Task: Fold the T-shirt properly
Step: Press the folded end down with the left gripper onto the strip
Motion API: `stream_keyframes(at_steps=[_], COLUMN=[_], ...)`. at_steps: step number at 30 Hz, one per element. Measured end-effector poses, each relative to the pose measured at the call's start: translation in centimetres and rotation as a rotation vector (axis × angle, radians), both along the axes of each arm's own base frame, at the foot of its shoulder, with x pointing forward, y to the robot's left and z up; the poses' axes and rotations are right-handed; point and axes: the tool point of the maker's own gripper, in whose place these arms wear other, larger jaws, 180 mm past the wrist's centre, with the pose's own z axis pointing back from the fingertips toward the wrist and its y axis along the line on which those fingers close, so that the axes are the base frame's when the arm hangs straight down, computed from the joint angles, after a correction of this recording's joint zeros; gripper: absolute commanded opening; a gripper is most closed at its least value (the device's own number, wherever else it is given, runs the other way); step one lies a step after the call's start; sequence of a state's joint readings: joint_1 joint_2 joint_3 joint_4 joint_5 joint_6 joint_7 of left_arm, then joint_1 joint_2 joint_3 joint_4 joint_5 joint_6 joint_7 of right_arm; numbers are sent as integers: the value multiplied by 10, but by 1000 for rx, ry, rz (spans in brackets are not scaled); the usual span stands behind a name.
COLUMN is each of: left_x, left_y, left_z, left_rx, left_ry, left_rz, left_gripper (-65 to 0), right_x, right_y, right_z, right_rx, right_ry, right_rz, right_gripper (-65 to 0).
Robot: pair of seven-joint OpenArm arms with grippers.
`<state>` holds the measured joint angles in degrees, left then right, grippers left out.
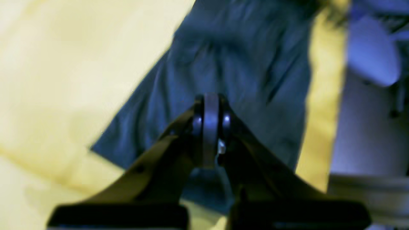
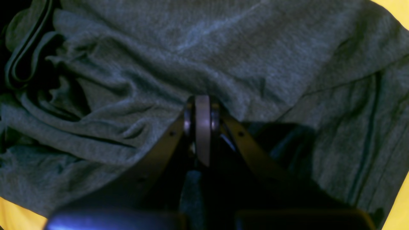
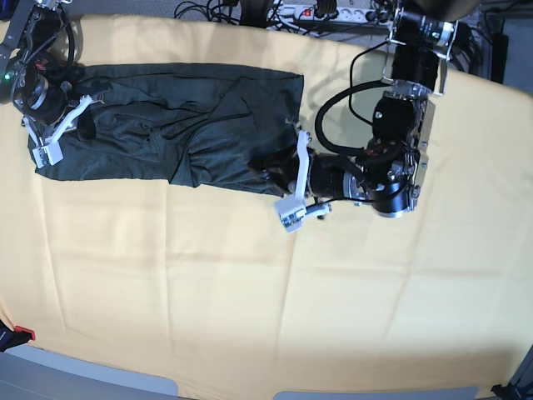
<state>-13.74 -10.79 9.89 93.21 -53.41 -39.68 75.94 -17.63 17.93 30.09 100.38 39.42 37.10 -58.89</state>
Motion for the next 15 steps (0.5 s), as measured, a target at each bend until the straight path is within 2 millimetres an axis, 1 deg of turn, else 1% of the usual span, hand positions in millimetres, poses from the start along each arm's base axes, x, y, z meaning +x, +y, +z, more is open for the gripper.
stream_keyframes(at_steps=[2, 5, 7, 11, 15], left_x=[-7, -9, -10, -12, -18], left_y=[-1, -6, -6, -7, -14], left_z=[-8, -14, -19, -21, -20], left_rx=[35, 62, 98, 104, 87], left_ry=[6, -13, -22, -20, -12], left_rz=[-28, -45, -48, -58, -79], left_gripper=[-650, -650, -650, -650, -650], right_x=[0, 0, 0, 0, 0], right_y=[0, 0, 0, 0, 0], right_z=[0, 0, 0, 0, 0], right_rx=[1, 0, 0, 0, 0], right_ry=[0, 0, 1, 1, 1], right_rz=[0, 0, 0, 0, 0], right_gripper=[-650, -650, -650, -650, -650])
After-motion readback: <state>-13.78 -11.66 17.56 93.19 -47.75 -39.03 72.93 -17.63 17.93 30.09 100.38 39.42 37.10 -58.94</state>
